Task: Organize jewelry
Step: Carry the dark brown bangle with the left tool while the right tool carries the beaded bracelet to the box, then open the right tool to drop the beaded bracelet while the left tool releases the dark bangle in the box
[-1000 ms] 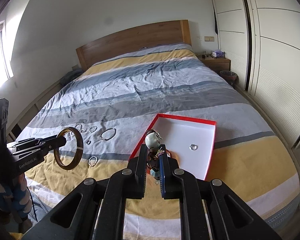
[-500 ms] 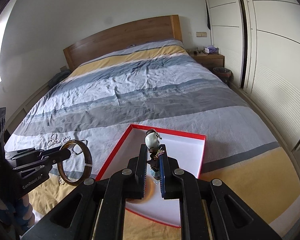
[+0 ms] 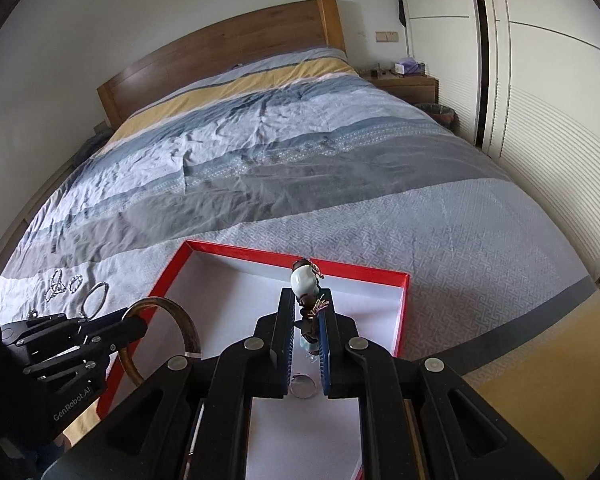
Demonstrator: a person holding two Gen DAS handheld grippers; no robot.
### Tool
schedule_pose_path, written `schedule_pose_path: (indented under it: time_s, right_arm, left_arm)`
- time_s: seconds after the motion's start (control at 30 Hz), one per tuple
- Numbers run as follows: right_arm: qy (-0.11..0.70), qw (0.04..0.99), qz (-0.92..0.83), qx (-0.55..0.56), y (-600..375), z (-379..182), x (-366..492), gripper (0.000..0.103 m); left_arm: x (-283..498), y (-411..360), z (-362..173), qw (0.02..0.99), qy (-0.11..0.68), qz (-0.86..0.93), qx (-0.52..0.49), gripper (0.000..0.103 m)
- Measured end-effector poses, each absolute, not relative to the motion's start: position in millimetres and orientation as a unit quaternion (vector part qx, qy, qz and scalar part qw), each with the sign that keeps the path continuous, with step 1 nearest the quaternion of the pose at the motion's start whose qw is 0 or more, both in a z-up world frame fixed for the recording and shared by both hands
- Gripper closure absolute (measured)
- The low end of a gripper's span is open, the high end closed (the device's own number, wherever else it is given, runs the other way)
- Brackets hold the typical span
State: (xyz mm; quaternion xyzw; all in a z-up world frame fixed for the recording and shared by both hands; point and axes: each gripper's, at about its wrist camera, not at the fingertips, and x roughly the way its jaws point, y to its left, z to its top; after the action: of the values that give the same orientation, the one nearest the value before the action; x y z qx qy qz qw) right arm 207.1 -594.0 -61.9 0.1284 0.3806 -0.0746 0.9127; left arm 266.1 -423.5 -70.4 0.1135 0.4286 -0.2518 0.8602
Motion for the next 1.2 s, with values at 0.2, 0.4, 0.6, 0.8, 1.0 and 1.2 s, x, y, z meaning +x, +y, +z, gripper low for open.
schedule_pose_path:
  time_s: [0.2,0.4,0.6,0.8,1.0,1.2]
  right_arm:
    - [0.403,0.903,-0.079,0.127,-602.8,-87.4,216.1,0.092]
    - [0.421,0.897,-0.088,0.102,-603.7,-93.8,220.0,0.091]
    - [0.424,0.896,-0.099,0.085,-601.2,-91.7,221.3,0.080]
    - [0.419,0.899,-0.106,0.077,-600.2,-82.3,212.6,0.075]
    - [0.409,0.901,-0.117,0.084,-599.7,-61.3,189.5,0.075]
    - [0.396,0.905,-0.126,0.093,-585.7,-30.3,151.3,0.075]
  left_arm:
    - [273.8,-432.5,-88.2,0.855,0.436,-0.252,0.120,0.094]
    - [273.4,-438.3,-98.8,0.851,0.446,-0.249,0.123,0.092]
    - [270.8,-437.9,-100.5,0.848,0.450,-0.254,0.116,0.090]
    - [263.6,-433.6,-94.8,0.847,0.450,-0.262,0.106,0.079]
    - [248.3,-421.3,-74.5,0.851,0.443,-0.267,0.095,0.076]
    - [217.1,-397.9,-36.0,0.865,0.418,-0.261,0.095,0.071]
